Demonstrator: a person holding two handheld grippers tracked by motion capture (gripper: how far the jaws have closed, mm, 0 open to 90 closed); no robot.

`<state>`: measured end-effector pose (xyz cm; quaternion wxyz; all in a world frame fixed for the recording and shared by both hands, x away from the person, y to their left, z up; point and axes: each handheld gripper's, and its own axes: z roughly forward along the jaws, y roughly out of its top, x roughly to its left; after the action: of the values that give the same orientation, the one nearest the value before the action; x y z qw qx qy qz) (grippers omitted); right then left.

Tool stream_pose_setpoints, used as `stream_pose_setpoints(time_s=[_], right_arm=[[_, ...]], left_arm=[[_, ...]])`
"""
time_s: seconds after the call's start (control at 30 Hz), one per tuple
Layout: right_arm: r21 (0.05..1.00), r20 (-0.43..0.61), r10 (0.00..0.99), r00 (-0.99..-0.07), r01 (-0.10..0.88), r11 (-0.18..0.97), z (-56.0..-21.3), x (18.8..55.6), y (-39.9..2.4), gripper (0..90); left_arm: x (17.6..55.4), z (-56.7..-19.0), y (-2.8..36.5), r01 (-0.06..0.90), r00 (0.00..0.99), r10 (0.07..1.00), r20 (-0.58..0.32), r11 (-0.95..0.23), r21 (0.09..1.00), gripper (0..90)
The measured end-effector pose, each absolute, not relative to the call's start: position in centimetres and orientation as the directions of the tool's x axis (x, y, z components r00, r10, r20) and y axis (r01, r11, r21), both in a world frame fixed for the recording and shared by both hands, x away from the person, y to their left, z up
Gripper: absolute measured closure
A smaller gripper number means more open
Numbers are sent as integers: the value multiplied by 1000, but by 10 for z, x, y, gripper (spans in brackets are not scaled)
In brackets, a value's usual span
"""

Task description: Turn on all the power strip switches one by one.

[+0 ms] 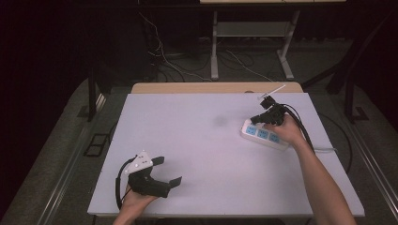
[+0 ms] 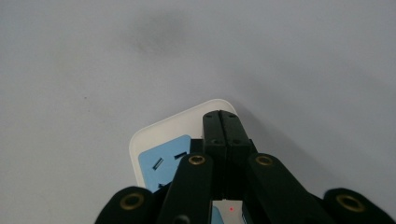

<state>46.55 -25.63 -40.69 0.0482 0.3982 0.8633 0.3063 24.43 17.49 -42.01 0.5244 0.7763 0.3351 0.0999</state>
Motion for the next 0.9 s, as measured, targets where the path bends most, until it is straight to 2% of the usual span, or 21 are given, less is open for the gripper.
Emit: stream_pose_setpoints(time_s=[0.9], right_arm=[[563, 152, 715, -683, 654, 505, -412, 466, -257, 900]], left_arm=[[244, -420, 173, 415, 759, 622, -192, -235, 879, 0]])
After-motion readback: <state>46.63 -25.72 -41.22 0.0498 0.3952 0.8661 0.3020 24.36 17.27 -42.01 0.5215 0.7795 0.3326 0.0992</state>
